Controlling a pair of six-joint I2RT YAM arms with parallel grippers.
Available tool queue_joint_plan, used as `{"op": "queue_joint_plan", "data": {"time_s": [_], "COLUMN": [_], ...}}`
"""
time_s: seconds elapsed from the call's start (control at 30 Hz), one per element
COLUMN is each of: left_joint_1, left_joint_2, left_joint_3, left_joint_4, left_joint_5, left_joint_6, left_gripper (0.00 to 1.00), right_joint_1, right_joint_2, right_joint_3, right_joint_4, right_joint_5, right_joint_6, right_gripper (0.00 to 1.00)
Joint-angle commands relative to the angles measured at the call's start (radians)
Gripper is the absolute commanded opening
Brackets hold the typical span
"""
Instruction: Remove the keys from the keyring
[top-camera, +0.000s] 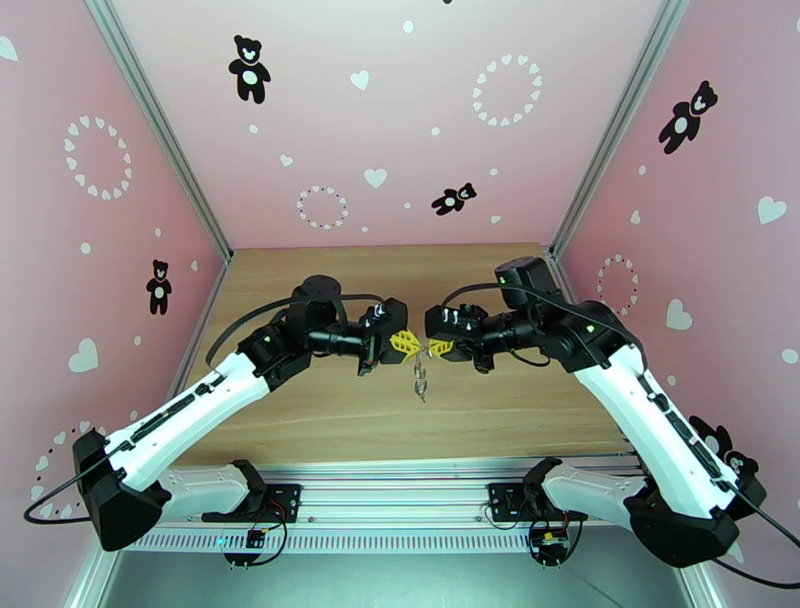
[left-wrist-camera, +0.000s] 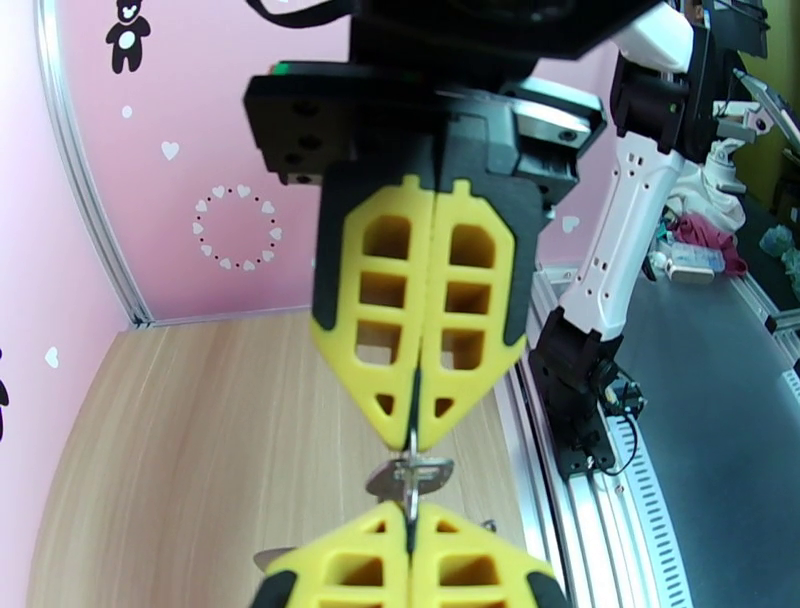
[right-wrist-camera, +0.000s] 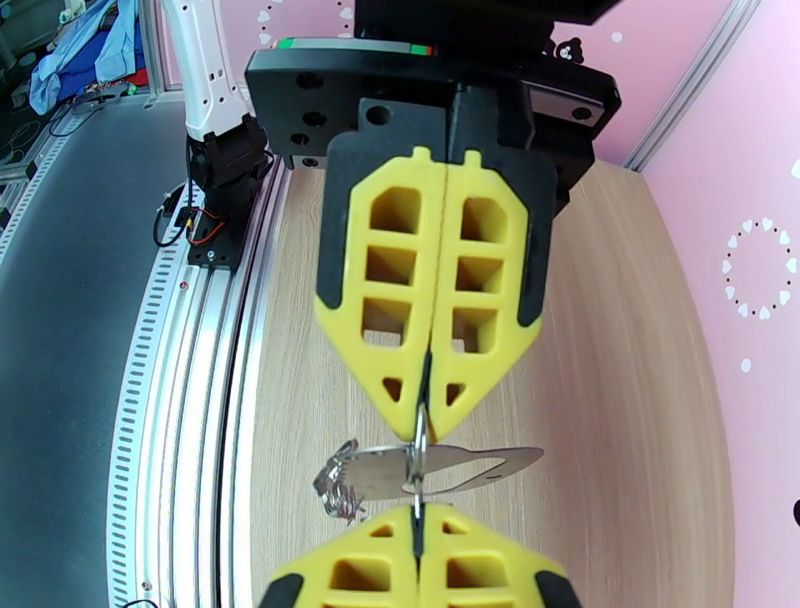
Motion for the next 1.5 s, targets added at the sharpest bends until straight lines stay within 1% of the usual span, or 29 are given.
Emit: {"op": "queue_joint_plan", "data": {"time_s": [0.0, 0.1, 0.17, 0.33, 0.5, 0.6, 0.73, 0.87, 0.9, 1.03, 1.07, 1.13, 1.17, 1.2, 1.37, 1.47], "left_joint_1": [0.001, 0.001, 0.001, -0.003, -0.019, -0.029, -0.03, -0.031, -0.033, -0.036, -0.036, -0.035, -0.036, -0.036, -0.031, -0.011], "left_joint_2": [-0.051, -0.06, -0.06, -0.072, -0.059, -0.048, -0.052, -0.045, -0.036, -0.016, -0.015, -0.015, -0.019, -0.025, -0.036, -0.048], "left_joint_3": [-0.036, -0.064, -0.079, -0.122, -0.134, -0.139, -0.186, -0.207, -0.204, -0.188, -0.184, -0.16, -0.144, -0.129, -0.047, -0.053], "left_joint_4": [0.136, 0.222, 0.272, 0.39, 0.455, 0.488, 0.584, 0.647, 0.637, 0.567, 0.553, 0.479, 0.443, 0.399, 0.166, 0.132], "left_joint_5": [-0.004, 0.021, 0.03, -0.017, -0.02, -0.055, -0.091, -0.099, -0.088, -0.109, -0.112, -0.069, -0.038, -0.027, -0.038, -0.05], "left_joint_6": [-0.075, -0.141, -0.186, -0.269, -0.318, -0.35, -0.412, -0.46, -0.456, -0.426, -0.423, -0.388, -0.364, -0.343, -0.231, -0.226], "left_gripper": [0.0, 0.0, 0.0, 0.0, 0.0, 0.0, 0.0, 0.0, 0.0, 0.0, 0.03, 0.23, 0.3, 0.33, 0.31, 0.31], "right_joint_1": [-0.004, 0.003, 0.015, 0.038, 0.054, 0.069, 0.075, 0.076, 0.075, 0.075, 0.075, 0.075, 0.075, 0.075, 0.075, 0.075], "right_joint_2": [-0.022, -0.019, -0.014, -0.009, -0.008, -0.005, -0.041, -0.096, -0.108, -0.133, -0.133, -0.131, -0.132, -0.131, -0.113, -0.101], "right_joint_3": [-0.015, -0.024, -0.028, -0.038, -0.058, -0.061, -0.098, -0.14, -0.145, -0.149, -0.146, -0.143, -0.144, -0.144, -0.119, -0.108], "right_joint_4": [-0.019, -0.012, -0.009, 0.002, 0.045, 0.074, 0.134, 0.226, 0.242, 0.254, 0.246, 0.23, 0.227, 0.224, 0.18, 0.151], "right_joint_5": [0.02, 0.007, 0.028, 0.05, 0.066, 0.084, 0.136, 0.142, 0.141, 0.14, 0.146, 0.158, 0.159, 0.154, 0.113, 0.11], "right_joint_6": [0.022, 0.022, 0.023, 0.026, 0.04, 0.046, 0.049, 0.06, 0.065, 0.061, 0.06, 0.056, 0.057, 0.055, 0.042, 0.033], "right_gripper": [0.0, 0.0, 0.0, 0.0, 0.0, 0.0, 0.0, 0.0, 0.0, 0.0, 0.0, 0.0, 0.0, 0.0, 0.0, 0.0]}}
